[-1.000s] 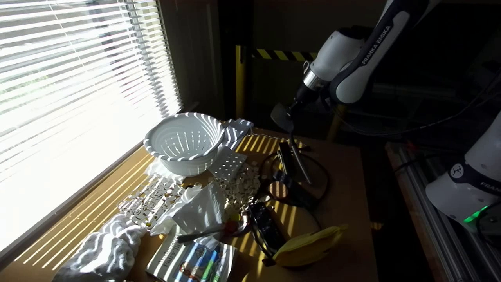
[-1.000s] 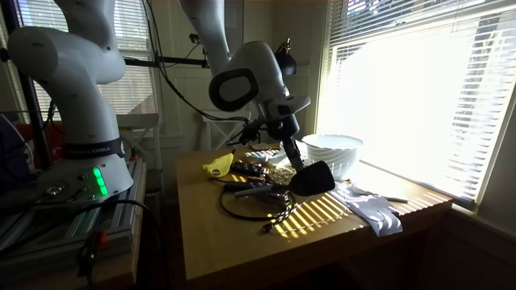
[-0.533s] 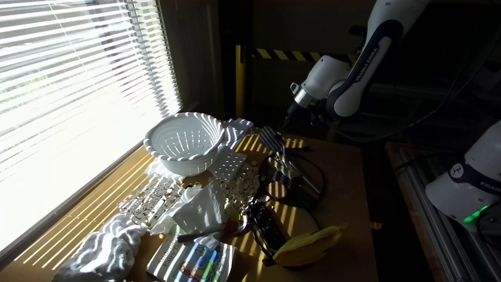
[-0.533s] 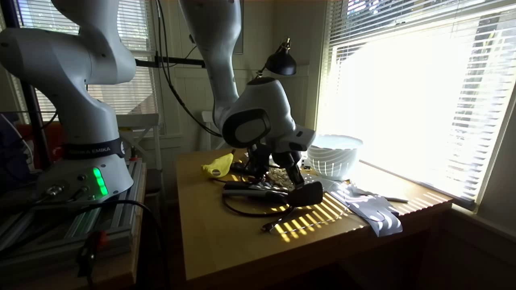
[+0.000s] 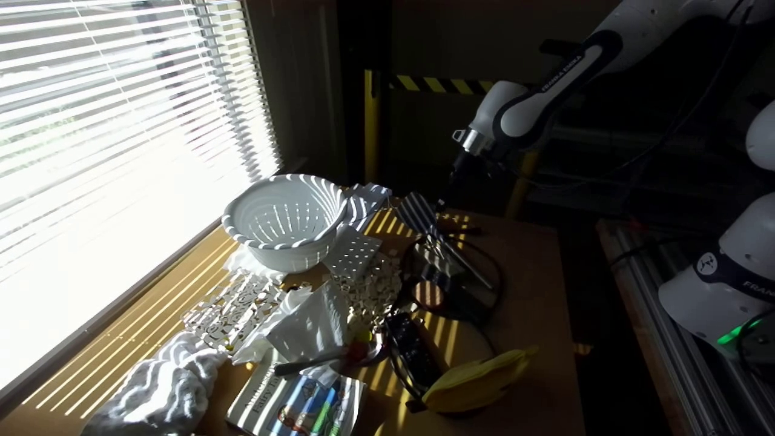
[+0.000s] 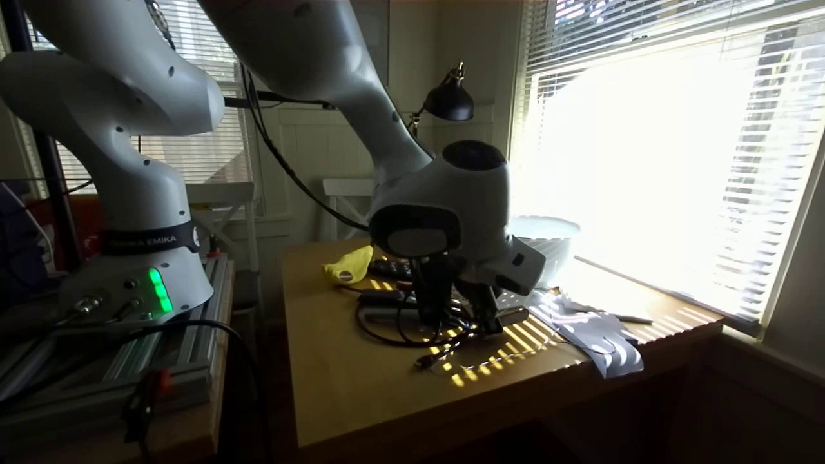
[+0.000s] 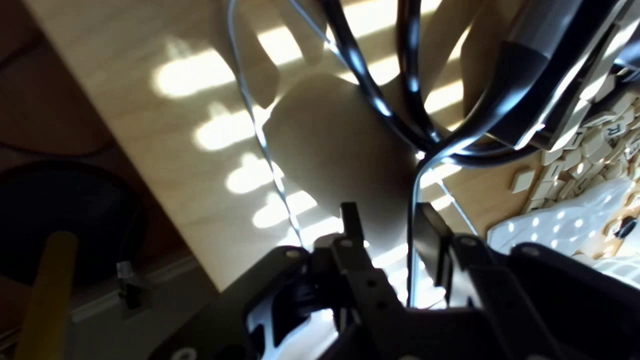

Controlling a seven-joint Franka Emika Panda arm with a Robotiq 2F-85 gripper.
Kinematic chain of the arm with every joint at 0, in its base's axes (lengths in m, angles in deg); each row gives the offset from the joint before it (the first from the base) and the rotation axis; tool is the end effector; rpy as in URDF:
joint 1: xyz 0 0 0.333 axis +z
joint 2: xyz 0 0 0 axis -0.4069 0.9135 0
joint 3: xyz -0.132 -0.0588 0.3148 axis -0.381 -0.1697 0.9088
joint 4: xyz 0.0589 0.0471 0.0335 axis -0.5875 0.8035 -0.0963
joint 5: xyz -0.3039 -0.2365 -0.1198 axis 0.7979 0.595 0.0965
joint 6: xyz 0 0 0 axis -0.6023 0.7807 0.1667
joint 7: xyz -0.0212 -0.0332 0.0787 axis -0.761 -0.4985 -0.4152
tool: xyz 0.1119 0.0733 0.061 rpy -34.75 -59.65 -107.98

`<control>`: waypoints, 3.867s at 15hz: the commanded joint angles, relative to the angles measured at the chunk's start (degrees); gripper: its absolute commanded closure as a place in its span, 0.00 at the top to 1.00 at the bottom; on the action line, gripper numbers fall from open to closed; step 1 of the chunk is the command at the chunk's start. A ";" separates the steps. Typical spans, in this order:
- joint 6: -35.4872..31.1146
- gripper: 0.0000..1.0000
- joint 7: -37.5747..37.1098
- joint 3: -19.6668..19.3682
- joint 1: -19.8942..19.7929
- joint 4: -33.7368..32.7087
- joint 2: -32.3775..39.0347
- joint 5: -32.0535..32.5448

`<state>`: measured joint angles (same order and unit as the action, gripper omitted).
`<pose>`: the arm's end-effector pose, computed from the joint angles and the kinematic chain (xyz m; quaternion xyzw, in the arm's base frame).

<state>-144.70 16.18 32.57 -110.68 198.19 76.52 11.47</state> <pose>0.4668 -0.3103 0.0808 -0.9580 0.1616 -0.1487 0.1843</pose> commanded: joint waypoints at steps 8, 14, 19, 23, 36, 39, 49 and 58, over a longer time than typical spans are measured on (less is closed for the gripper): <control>2.39 1.00 -12.63 -17.25 22.98 5.06 -27.83 -33.66; 2.36 1.00 -18.71 -31.10 41.82 8.07 -30.18 -37.06; 3.26 1.00 -20.65 -39.94 51.79 9.41 -30.10 -35.90; 3.56 1.00 -20.00 -45.81 62.76 9.67 -27.63 -37.74; 5.85 1.00 -20.50 -48.87 70.04 4.44 -19.76 -42.89; 6.28 1.00 -21.77 -49.11 71.63 2.59 -18.36 -43.01; 10.62 0.62 -23.98 -51.62 73.27 -2.31 -14.38 -42.59; 8.80 0.06 -22.99 -52.32 73.77 -0.75 -16.56 -41.95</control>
<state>-135.36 -7.78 -19.32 -37.82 197.12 60.67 -29.58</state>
